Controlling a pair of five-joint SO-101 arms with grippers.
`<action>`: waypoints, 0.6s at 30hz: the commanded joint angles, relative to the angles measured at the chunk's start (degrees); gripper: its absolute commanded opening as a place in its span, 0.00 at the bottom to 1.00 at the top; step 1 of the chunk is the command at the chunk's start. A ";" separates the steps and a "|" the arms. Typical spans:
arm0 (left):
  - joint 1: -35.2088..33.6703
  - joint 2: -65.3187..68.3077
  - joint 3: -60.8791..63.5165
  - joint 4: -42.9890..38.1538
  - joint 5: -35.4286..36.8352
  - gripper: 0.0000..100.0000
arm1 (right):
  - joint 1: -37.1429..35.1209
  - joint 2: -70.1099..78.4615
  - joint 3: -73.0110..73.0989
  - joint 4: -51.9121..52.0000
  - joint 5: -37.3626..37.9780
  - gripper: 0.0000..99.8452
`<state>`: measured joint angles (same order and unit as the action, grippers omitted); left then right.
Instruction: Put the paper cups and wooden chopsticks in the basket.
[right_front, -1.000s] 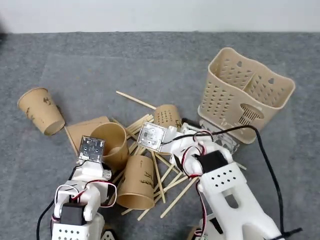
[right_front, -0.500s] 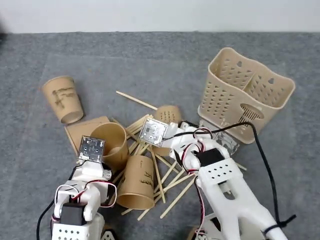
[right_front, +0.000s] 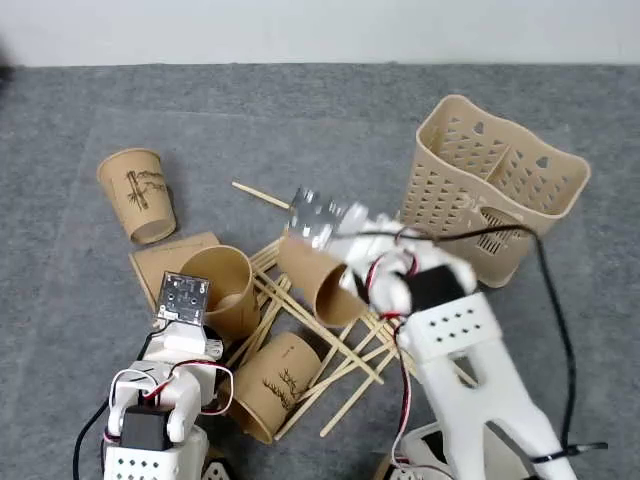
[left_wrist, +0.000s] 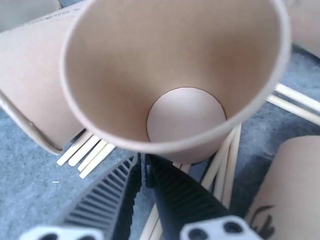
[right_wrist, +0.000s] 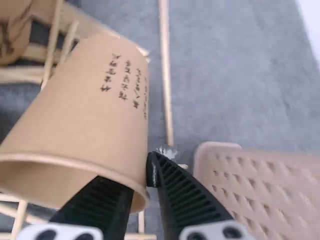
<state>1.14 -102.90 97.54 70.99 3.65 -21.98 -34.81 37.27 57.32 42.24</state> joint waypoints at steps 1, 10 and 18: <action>-0.18 -0.97 -1.10 0.18 -0.62 0.02 | 1.89 0.13 -15.47 10.77 -2.20 0.01; -0.18 -0.97 -1.10 0.18 -0.62 0.02 | 13.23 0.31 -41.23 25.36 -2.11 0.01; -0.18 -0.97 -1.10 0.18 -0.62 0.02 | 29.14 0.31 -47.21 26.68 0.26 0.01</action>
<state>1.05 -102.90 97.54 70.99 3.65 1.93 -34.73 -6.77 83.78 40.92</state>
